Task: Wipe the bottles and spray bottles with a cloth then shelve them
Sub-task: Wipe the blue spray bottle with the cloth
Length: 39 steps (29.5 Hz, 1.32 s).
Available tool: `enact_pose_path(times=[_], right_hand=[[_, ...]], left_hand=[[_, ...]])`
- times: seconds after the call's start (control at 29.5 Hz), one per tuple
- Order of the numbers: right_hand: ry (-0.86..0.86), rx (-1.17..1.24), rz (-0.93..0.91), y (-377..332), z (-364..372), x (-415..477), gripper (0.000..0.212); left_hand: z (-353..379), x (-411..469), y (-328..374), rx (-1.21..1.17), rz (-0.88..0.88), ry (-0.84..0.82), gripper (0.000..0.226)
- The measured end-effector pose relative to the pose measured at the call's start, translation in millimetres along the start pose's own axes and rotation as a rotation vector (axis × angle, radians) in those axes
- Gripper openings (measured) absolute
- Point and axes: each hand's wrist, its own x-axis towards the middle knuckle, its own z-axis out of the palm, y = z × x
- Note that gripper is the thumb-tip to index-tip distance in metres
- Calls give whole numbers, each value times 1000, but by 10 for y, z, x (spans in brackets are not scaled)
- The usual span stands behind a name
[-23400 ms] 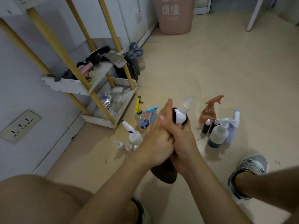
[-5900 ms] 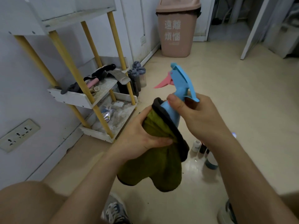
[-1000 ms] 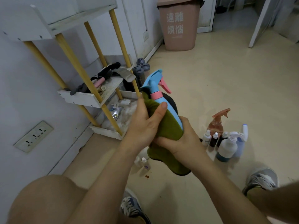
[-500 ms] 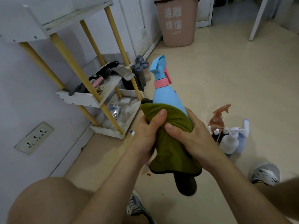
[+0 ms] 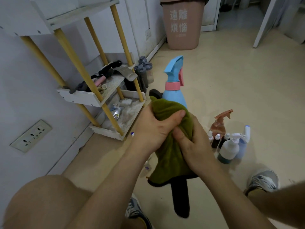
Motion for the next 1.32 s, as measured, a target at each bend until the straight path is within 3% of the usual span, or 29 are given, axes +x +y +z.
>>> enact_pose_path(times=[0.1,0.27,0.34,0.41,0.47,0.64,0.75,0.91,1.02,1.12,1.22,1.32], right_hand=[[-1,-345,13,-18,37,-15,94],[36,-584,-214,-272,67,10,97],[-49,-536,-210,-421,-41,64,91],[-122,-501,-182,-555,-178,104,76],[-28,-452,-207,-667,-243,139,60],[174,-424,-304,-878,-75,220,27],[40,-365,-257,-919,-33,204,37],[-462,-35,13,-833,-126,275,62],[-591,-97,16,-892,-237,366,75],[-604,-15,102,-911,-268,415,52],[-500,149,233,-895,-321,399,23],[-430,31,87,-780,-372,377,39]], left_hand=[[-37,5,22,12,60,58,40],[-232,50,134,-349,84,107,14],[-375,78,143,-413,95,103,12],[-471,92,167,-395,123,97,26],[-489,73,192,-292,153,57,40],[-387,7,233,-102,178,-6,28],[-328,-12,314,-72,213,61,24],[-208,-20,419,-327,146,255,7],[-154,-15,433,-408,94,294,15],[-122,2,413,-451,33,339,14],[-57,-6,413,-376,-33,238,18],[-54,19,409,-355,-103,233,15]])
